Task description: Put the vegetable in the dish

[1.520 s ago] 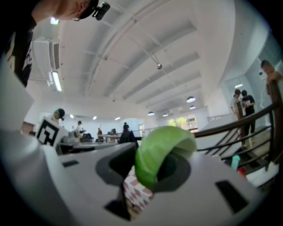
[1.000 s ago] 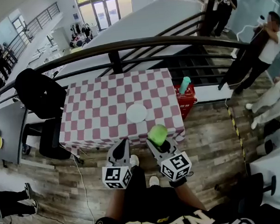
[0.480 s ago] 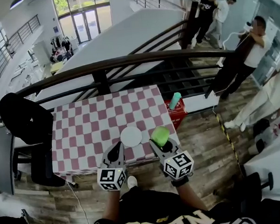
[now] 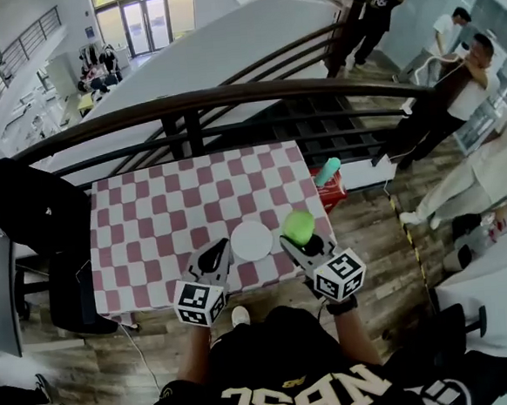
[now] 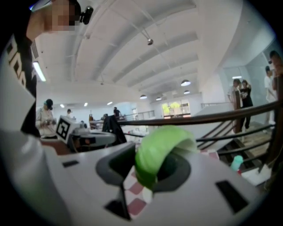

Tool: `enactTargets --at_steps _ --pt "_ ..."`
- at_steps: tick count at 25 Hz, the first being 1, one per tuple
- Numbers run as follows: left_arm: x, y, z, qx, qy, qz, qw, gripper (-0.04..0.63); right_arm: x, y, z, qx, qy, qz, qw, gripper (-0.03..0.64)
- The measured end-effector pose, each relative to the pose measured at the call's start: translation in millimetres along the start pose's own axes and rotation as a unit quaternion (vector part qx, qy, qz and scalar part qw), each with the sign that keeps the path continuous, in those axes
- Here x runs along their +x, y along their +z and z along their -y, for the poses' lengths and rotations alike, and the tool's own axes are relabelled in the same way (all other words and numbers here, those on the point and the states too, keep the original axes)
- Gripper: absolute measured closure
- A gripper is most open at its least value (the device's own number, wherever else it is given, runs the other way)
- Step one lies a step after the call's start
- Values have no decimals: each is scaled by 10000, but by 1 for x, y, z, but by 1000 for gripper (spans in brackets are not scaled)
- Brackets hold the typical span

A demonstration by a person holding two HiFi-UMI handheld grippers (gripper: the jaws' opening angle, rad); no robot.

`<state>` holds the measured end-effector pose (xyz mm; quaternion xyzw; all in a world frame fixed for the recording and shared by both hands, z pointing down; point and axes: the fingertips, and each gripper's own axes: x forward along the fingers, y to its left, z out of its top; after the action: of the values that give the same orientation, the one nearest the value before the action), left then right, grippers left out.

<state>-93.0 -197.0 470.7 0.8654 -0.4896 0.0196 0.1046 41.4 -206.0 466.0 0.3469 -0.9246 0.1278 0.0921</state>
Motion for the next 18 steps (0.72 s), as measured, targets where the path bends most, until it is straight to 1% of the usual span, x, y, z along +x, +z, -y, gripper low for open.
enactTargets --at_steps 2,4,6,9,11,12,13,15,16,18 --pt "-9 -6 -14 187 -176 -180 9995 575 9 -14 -1 191 34 -147 9997 491" --pt "-14 -12 -29 283 -346 -342 9984 575 19 -28 4 555 40 -265 9981 491" --pt "-13 -19 -36 368 -517 -478 9968 575 25 -43 12 890 168 -365 9952 492" --pt "-1 -28 -41 513 -815 -604 9935 574 33 -60 24 1294 613 -409 9888 491" --pt "9 -39 -41 626 -1019 -755 9900 574 40 -70 26 1515 1029 -432 9821 492" --pt "14 -48 -40 703 -1156 -896 9867 573 44 -75 26 1655 1263 -424 9772 492" --pt "20 -59 -37 796 -1337 -1103 9816 572 48 -79 26 1831 1496 -392 9709 492" --pt "31 -84 -27 998 -1790 -1620 9653 559 57 -88 28 2235 1869 -282 9562 492" --pt "37 -95 -20 1083 -2009 -1840 9561 524 61 -92 31 2431 1986 -228 9492 491" --pt "47 -114 -7 1153 -2399 -2149 9397 447 68 -101 35 2786 2129 -152 9364 492"
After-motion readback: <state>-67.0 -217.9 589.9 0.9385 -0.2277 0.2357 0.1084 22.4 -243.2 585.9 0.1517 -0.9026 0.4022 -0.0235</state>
